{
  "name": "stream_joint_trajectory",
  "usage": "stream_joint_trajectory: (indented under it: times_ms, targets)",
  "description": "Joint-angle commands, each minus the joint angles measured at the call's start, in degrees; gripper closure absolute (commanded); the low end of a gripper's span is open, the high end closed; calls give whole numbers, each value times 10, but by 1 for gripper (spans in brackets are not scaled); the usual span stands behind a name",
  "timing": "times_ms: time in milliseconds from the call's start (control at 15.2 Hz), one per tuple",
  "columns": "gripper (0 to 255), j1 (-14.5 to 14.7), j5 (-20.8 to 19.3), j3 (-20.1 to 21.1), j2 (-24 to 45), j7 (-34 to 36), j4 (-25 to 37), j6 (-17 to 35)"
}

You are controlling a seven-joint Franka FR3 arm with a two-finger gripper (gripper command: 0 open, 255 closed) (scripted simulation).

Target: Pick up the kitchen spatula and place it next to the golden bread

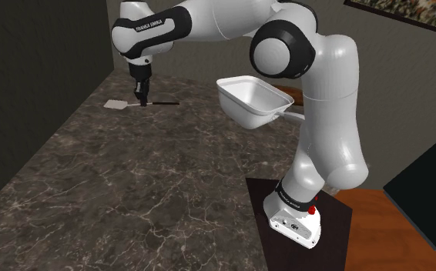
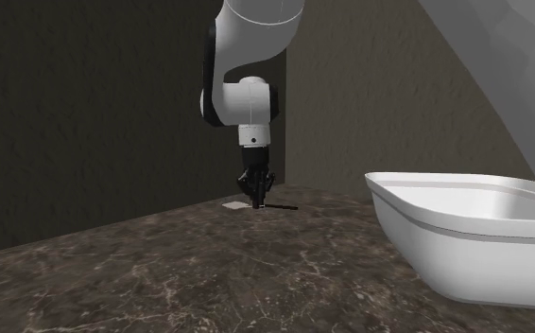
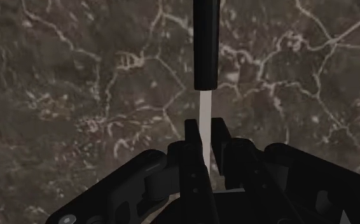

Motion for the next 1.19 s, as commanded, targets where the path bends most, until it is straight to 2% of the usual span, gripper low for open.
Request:
stream_joint_trajectory:
  times_ms: [0,1122]
  targets:
    - [255,1,-3,-2,-6,1,6,-11]
    - [255,-2,-21,-13,-36,12,94,-126]
